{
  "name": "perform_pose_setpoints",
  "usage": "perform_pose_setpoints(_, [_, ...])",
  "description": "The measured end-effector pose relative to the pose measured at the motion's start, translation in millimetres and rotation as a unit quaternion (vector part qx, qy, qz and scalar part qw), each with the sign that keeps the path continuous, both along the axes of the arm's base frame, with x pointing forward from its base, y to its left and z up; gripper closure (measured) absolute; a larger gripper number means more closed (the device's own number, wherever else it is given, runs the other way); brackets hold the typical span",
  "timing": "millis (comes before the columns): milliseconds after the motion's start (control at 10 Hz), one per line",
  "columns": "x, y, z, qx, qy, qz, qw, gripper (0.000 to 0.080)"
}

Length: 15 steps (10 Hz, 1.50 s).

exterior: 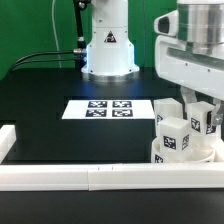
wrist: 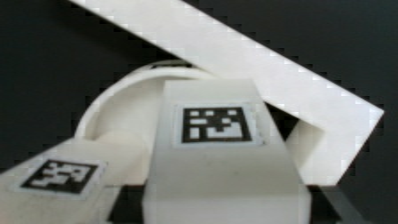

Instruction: Assemble stool

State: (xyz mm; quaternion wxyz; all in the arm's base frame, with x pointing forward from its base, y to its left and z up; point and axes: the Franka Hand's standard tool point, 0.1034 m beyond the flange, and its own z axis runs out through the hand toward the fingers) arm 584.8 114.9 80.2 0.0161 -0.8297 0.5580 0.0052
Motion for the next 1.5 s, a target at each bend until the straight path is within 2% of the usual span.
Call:
perform_pose_setpoints(200, [-0.1, -1.1, -0.4, 0.005, 0.003, -0.075, 0.997, 0.0466])
perform_pose_setpoints(300, [0.8, -2.2, -0.6, 0.017, 0.002, -0.152, 0.988, 0.0466])
perform_pose_setpoints(500, [1.8, -0.4, -0.6, 0.034, -0.008, -0.300, 0.953, 0.0466])
perform_pose_setpoints(700, [5.8, -2.1, -0.6, 0.063, -0.028, -0.407, 0.911, 0.0466])
perform_pose_setpoints(800, [5.9, -3.0, -0.6, 0.068, -0.027, -0.415, 0.907, 0.0466])
perform_pose_setpoints(900, [5.8, -2.8, -0.7, 0.068, -0.027, -0.414, 0.907, 0.0466])
perform_pose_setpoints(1000, [4.4, -2.6, -1.3, 0.065, -0.024, -0.397, 0.915, 0.0378])
perform_pose_setpoints(1100, [0.5, -0.1, -0.1, 0.059, -0.006, -0.332, 0.941, 0.0231])
perform_pose_setpoints(1200, [3.1, 0.3, 5.8, 0.062, -0.005, -0.275, 0.959, 0.0231])
perform_pose_setpoints(1300, [8.3, -1.1, 14.8, 0.067, -0.012, -0.210, 0.975, 0.0166])
perform_pose_setpoints(1500, [13.1, -0.8, 24.8, 0.068, -0.029, -0.088, 0.993, 0.0153])
